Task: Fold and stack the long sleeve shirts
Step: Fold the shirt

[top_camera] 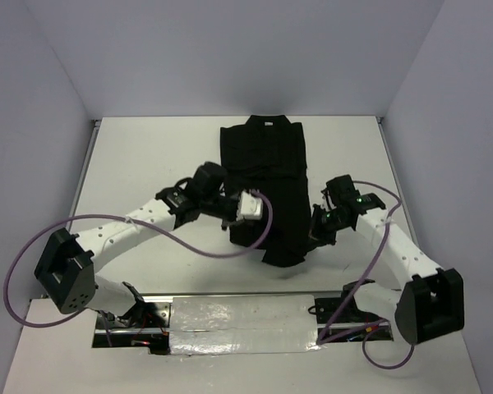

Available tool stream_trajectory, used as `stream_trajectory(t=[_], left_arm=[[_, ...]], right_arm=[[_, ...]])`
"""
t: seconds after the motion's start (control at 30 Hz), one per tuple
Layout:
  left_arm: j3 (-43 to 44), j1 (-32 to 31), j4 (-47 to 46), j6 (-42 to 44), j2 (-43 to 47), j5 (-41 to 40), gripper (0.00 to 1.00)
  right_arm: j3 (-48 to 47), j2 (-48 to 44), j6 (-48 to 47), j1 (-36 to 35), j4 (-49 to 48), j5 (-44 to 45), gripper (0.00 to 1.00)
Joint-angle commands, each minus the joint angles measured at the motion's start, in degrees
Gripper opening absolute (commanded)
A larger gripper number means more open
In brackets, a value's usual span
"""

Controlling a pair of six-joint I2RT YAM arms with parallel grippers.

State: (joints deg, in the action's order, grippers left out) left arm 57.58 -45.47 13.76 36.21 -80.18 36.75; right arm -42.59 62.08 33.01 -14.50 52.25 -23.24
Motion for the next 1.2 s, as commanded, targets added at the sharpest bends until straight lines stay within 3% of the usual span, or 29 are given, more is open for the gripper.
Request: stream_trajectory(t=[0.0,0.13,0.3,0.43,0.83,1.17], left_arm=[[6.65,6.42,1.19,-11.39,-2.42,4.73,0.0],[13.68,13.38,-1.01,-18.71,-7.61,3.42,0.0],[22.04,16.9,1.26,-16.96,-14.55,-3.08,0.0],[27.04,19.19,3.03,-17.39,-20.08,-5.11,0.0],[30.22,22.36,-0.84,-15.64,-27.74,-10.65,0.0],[30.48,23.24,-5.31,-12.83,-32.75,-13.01,0.0]], right_arm=[[-6.0,6.35,-3.83,3.07,-2.32,-2.85,0.0],[-16.63,13.92,-5.68,7.37,-3.73,-2.25,0.0],[-30.33,26.67,-7.35,8.26,-4.17,-1.01,0.0],[-36.15,34.05,-7.52,8.96,-4.88,-2.5,0.0],[-50.3,51.19,-6.03,11.07,-5.31,-3.12,0.0],[-57.07,57.97,-5.16,11.86,-4.26,0.39,0.0]])
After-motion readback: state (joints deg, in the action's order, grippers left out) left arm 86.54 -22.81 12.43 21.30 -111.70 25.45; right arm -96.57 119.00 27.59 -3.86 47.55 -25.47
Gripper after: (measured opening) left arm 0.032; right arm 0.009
